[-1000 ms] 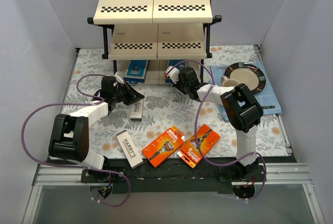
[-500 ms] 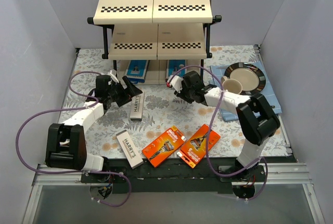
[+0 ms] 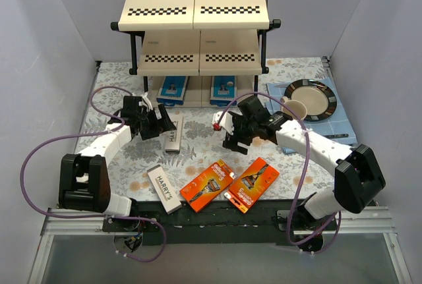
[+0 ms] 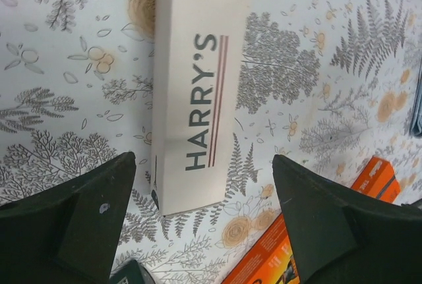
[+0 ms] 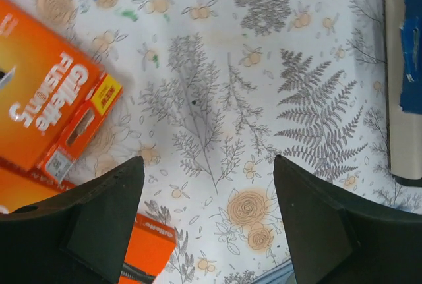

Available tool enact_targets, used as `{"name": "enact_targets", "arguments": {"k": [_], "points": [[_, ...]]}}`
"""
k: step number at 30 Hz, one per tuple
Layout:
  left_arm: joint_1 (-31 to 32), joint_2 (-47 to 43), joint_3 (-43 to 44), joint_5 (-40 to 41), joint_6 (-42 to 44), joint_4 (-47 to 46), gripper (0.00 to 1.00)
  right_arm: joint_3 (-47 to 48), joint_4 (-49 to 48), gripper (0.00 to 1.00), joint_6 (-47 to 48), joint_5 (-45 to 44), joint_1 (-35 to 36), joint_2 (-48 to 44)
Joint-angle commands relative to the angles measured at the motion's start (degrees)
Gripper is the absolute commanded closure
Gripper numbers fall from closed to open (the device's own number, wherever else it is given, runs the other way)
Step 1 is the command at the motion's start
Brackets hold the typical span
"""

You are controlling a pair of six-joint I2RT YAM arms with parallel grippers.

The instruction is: Place and organize the shaving razors onto the shelf

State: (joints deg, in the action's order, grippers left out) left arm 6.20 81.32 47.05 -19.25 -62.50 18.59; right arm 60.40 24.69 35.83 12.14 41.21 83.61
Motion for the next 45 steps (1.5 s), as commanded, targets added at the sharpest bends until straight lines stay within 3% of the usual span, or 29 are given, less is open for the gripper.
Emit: {"name": "enact_targets", "arguments": {"k": [1, 8, 12, 19, 20, 24, 25, 29, 34, 38, 45], "points": [[-0.4, -1.3, 6.9, -5.8, 9.6, 6.1, 0.15, -0.5, 12.5, 0.14, 17.7, 8.8, -1.6, -2.4], [1.7, 0.0, 10.6, -20.0, 18.2, 10.0, 0.17, -3.2, 24.6, 0.19, 27.2, 12.3, -6.3, -3.2], [10.9, -1.1, 11.0, -22.2, 21.4, 10.3, 0.19, -2.8, 26.8, 0.23, 27.5, 10.0, -6.3, -4.6], [26.0, 0.5, 11.6, -20.2, 26.8, 8.7, 0.24, -5.6, 29.0, 0.21, 23.8, 3.5, -6.2, -14.2], [27.0, 1.5, 11.5, -20.6, 26.6, 8.1, 0.28, -5.3, 29.8, 0.21, 22.1, 2.3, -6.2, -14.9], [32.3, 1.0, 8.3, -25.0, 20.9, 3.0, 0.78, -5.7, 33.4, 0.23, 17.3, -3.6, -6.3, -18.4], [33.3, 0.6, 7.5, -25.1, 20.3, 1.5, 1.0, -6.6, 32.8, 0.24, 16.6, -4.2, -6.3, -20.5], [37.5, 0.2, 4.5, -25.5, 19.9, 2.9, 1.0, -10.5, 25.4, 0.25, 10.0, -7.7, -6.5, -23.4], [41.6, 5.1, 3.7, -27.2, 20.3, 7.2, 1.0, -13.5, 17.3, 0.23, 0.6, -9.7, -12.7, -27.2], [41.2, 14.3, 12.1, -25.8, 33.5, 16.1, 1.0, -14.3, 16.9, 0.24, -3.1, -8.3, -15.3, -29.5], [41.6, 32.4, 24.5, -23.7, 35.4, 29.4, 1.0, -14.2, 12.7, 0.24, -3.3, -5.7, -15.5, -29.1]]}}
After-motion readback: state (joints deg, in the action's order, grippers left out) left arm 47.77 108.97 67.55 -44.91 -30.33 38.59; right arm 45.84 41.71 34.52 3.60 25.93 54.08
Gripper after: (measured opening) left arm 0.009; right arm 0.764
